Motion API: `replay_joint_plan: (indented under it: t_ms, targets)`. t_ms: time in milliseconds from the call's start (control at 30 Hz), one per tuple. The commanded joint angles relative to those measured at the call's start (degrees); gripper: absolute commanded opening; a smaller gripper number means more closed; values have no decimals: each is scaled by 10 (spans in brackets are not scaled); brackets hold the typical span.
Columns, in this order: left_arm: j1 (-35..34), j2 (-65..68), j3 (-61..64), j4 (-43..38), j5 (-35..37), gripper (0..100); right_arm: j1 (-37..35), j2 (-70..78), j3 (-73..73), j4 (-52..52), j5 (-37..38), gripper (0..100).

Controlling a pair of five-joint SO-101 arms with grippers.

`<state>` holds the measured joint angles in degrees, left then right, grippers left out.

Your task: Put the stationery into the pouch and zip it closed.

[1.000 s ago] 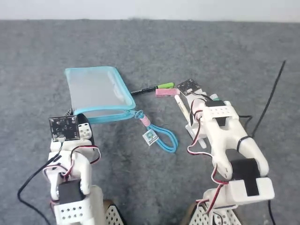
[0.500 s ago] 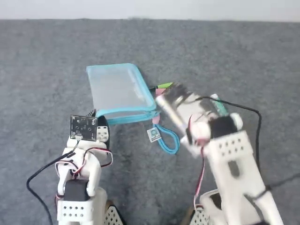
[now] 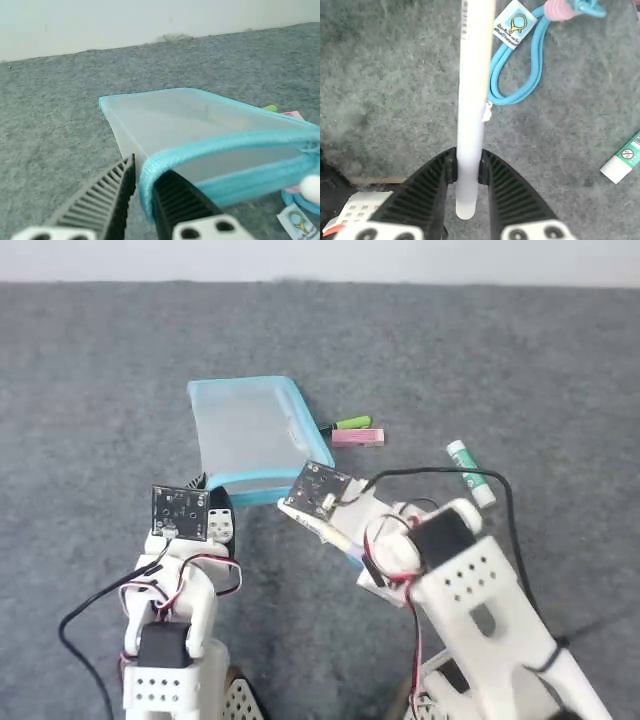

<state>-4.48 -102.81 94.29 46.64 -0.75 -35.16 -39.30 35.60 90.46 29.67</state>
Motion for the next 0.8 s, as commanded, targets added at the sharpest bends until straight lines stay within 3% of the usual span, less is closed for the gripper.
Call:
replay_joint_plan:
  t_ms: [0, 200, 433, 600, 767]
  targets:
    - [5, -13, -7, -18, -5, 12, -4, 47, -74, -13, -18, 6]
    - [5, -13, -7, -18, -5, 12, -4, 181, -199, -7, -95, 6]
    - [5, -13, -7, -18, -6, 12, -4, 337, -323, 29, -93, 6]
    - [3, -13, -4, -21, -6, 12, -4, 294, -347, 61, -89, 6]
    - [2, -13, -3, -23, -6, 12, -8, 177, -271, 98, -33, 6]
